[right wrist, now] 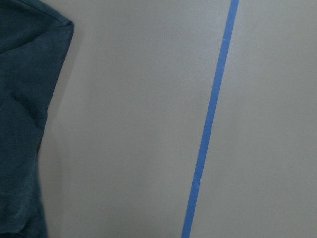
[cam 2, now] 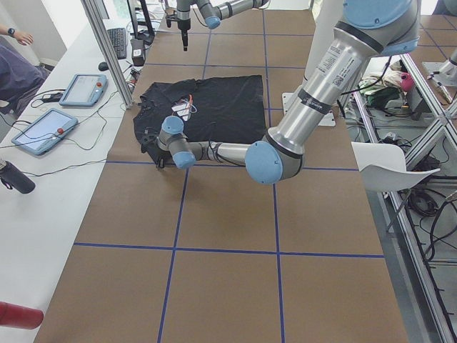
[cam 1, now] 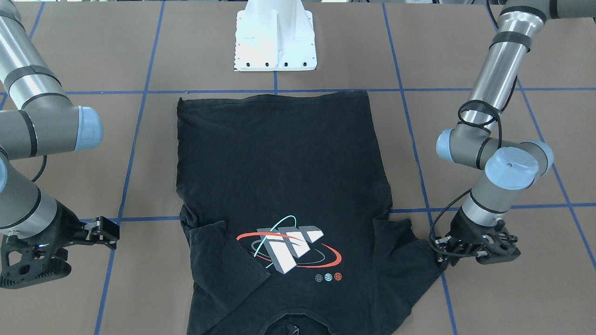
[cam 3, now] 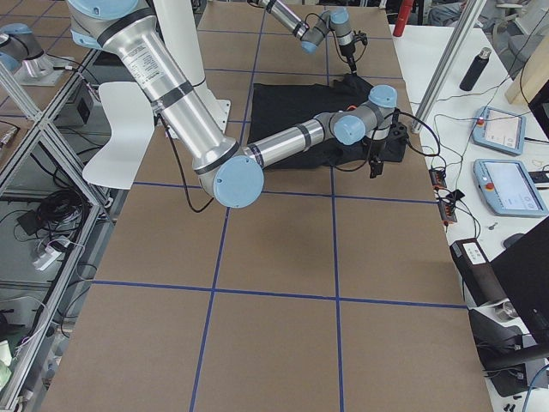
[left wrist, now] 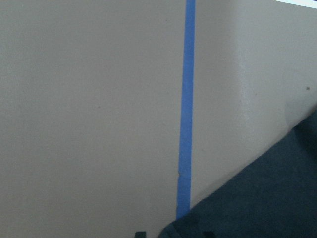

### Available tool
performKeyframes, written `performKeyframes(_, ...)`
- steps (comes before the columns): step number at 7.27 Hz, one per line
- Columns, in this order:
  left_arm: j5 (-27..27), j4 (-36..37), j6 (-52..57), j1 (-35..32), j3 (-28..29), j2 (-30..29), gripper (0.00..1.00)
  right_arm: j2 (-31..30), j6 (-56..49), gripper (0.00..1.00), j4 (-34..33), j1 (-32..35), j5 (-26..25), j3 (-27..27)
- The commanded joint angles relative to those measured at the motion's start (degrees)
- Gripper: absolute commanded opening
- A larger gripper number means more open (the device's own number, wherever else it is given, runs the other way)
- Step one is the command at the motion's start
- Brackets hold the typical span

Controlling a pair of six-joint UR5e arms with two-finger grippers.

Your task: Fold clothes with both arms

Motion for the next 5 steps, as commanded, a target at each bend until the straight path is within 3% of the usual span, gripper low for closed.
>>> performKeyframes(1, 0.0, 0.0, 0.1, 0.2, 0.0, 0.0, 0.27, 0.0, 0.0, 1.00, 0.0, 0.1, 0.0, 0.0)
performKeyframes(4, -0.1, 0.0, 0.9, 0.2, -0.3, 0.2, 0.00, 0.0, 0.1, 1.00, 0.0, 0.0, 0.0, 0.0)
performKeyframes(5, -0.2, 0.1, 3.5, -0.1, -0.7, 0.2, 0.00, 0.0, 0.1, 1.00, 0.0, 0.0, 0.0, 0.0)
